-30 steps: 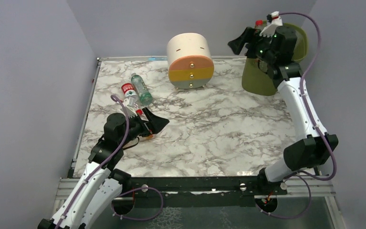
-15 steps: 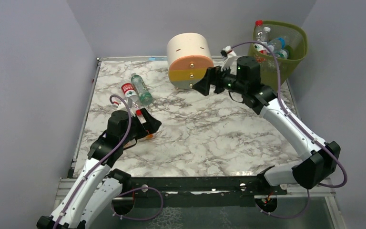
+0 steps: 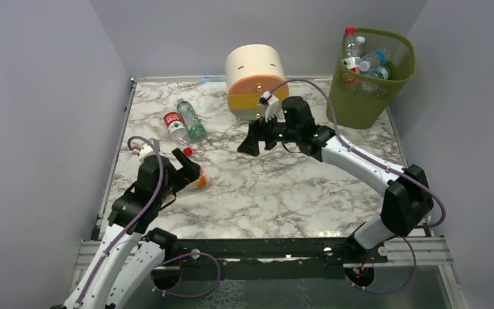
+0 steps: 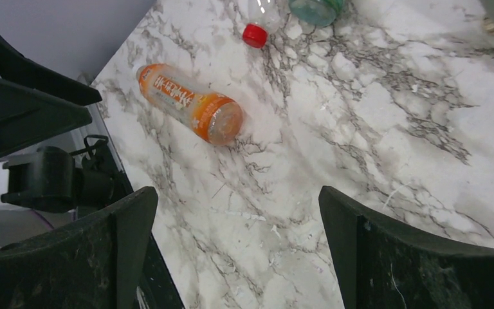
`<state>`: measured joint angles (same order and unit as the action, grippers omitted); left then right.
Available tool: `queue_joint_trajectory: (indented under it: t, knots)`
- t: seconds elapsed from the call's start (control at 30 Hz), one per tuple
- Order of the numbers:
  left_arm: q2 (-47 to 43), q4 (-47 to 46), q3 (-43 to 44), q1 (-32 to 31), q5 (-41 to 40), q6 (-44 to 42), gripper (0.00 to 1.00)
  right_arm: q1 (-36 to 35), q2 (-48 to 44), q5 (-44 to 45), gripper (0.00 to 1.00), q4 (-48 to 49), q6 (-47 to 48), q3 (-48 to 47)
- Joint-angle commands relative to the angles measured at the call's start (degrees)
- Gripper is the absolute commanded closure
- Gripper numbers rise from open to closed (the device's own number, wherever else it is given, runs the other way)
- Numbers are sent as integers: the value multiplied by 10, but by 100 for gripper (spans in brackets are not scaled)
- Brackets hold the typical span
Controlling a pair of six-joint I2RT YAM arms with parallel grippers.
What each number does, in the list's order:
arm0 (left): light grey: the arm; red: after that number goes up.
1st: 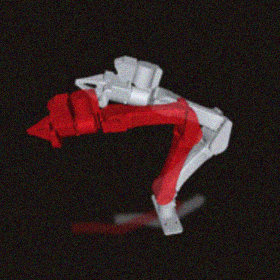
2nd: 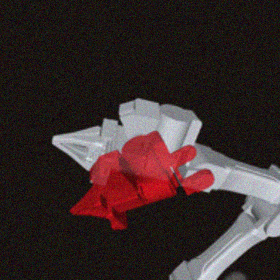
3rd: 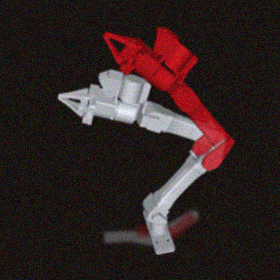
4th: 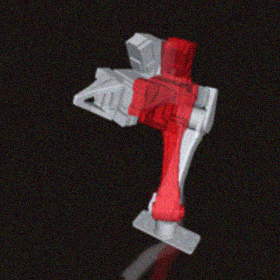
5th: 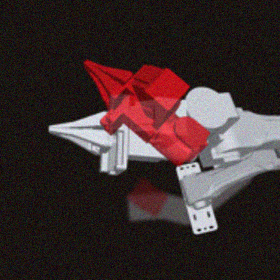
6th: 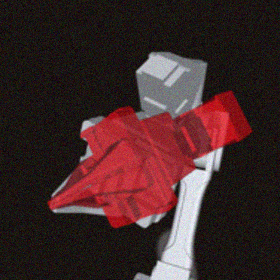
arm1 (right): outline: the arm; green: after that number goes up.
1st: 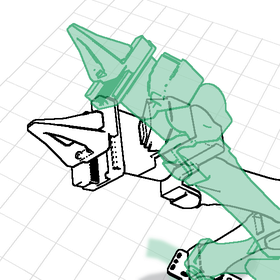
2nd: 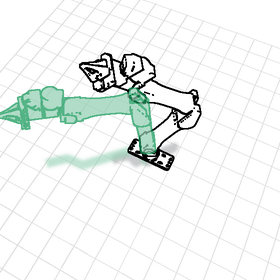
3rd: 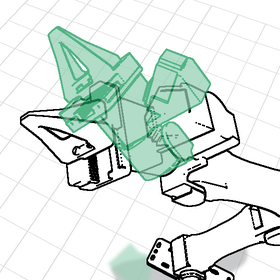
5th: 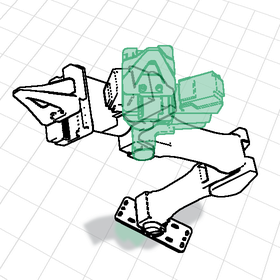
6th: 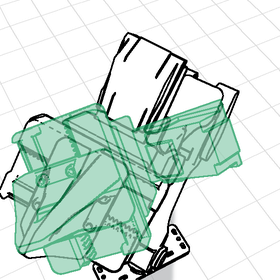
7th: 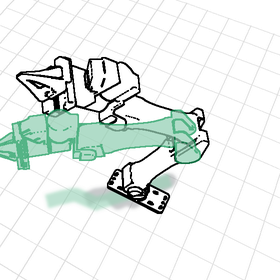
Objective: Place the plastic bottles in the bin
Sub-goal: Pick up the plastic bottle at the center of the board.
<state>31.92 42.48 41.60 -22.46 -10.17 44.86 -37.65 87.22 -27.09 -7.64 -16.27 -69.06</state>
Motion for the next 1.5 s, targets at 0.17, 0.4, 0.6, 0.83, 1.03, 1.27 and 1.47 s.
queue_joint_trajectory:
  t: [0.17, 0.4, 0.6, 0.83, 1.03, 1.27, 1.47]
  knots:
    - [6, 82, 43, 3, -101, 151, 1, -63, 90, -37, 2, 68, 91, -23]
    - [39, 86, 63, 3, -115, 228, 1, -87, 167, -68, 3, 115, 132, -40]
    - [73, 61, 37, 3, -137, 257, 1, -115, 220, -78, 3, 146, 172, -56]
    - [95, 43, 40, 6, -165, 250, 1, -132, 291, -114, 2, 259, 160, -77]
    - [87, 36, 47, 7, -149, 240, 1, -146, 338, -133, 2, 298, 181, -102]
    - [68, 13, 26, 7, -122, 221, 1, -156, 364, -148, 1, 293, 206, -128]
    - [54, 9, 19, 7, -112, 213, 1, -177, 393, -150, 0, 255, 232, -170]
